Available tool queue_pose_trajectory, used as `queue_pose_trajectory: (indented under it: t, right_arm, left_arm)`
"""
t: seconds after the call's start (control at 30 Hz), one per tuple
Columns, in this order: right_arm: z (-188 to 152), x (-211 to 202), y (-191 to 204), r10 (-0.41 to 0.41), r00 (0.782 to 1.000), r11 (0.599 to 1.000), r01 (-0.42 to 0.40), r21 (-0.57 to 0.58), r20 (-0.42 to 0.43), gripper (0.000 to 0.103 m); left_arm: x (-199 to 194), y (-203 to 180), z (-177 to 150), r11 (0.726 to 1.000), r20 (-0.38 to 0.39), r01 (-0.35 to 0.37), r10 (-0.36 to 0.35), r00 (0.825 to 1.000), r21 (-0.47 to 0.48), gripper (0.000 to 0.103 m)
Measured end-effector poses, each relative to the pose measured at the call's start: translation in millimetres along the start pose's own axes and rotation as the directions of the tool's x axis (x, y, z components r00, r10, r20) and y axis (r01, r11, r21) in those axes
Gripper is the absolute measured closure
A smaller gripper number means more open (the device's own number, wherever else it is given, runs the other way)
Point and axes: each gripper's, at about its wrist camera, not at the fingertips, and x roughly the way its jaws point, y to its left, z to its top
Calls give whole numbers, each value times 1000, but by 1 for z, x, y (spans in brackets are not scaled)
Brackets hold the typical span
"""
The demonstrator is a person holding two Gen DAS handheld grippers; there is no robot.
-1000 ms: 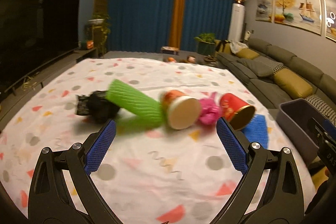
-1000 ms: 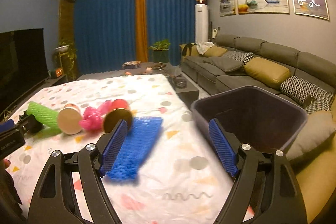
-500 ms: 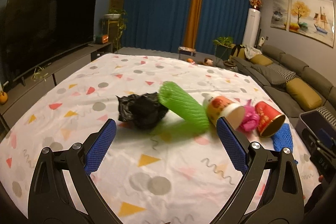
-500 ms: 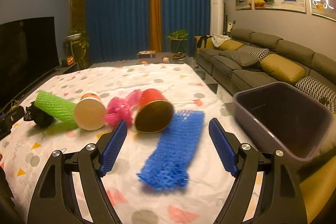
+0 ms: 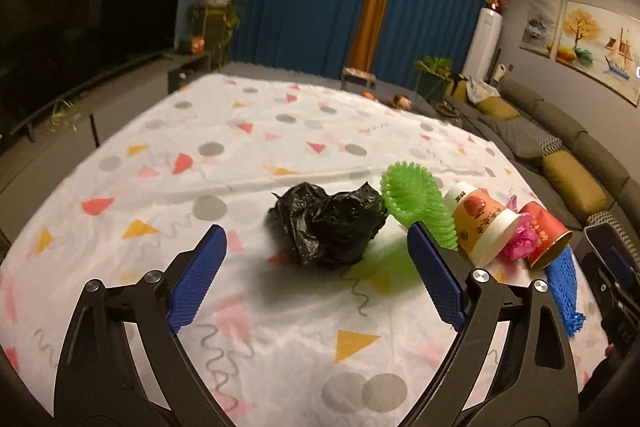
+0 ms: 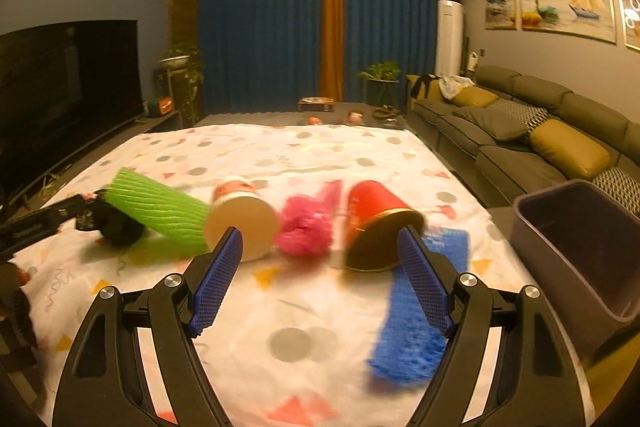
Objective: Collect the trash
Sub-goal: 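Grasp the black plastic bag with the left tool while the right tool grasps the green foam sleeve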
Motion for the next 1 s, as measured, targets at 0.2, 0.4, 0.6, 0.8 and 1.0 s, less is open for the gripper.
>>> queue_pose_trajectory:
  t: [0.2,0.4,0.6,0.8,1.0]
  right_arm:
    - [6,6,33,51,999,998,-51,-43,-1,25]
    - [10,20,68,96,995,988,-97,-120,-18,26]
    - [13,45,97,145,986,976,-155,-149,-76,28]
    - [13,71,125,188,971,958,-215,-190,-150,28]
    - [15,91,137,213,955,950,-252,-187,-204,26]
  left_arm:
    - [30,-7,7,997,-63,24,-20,998,66,21]
    - [57,-2,9,996,-153,75,-66,986,50,54]
    - [55,4,11,994,-144,100,-94,985,34,82]
    - [37,23,18,999,-94,53,-53,994,-3,83]
    - [18,50,28,994,-18,15,-17,1000,-112,83]
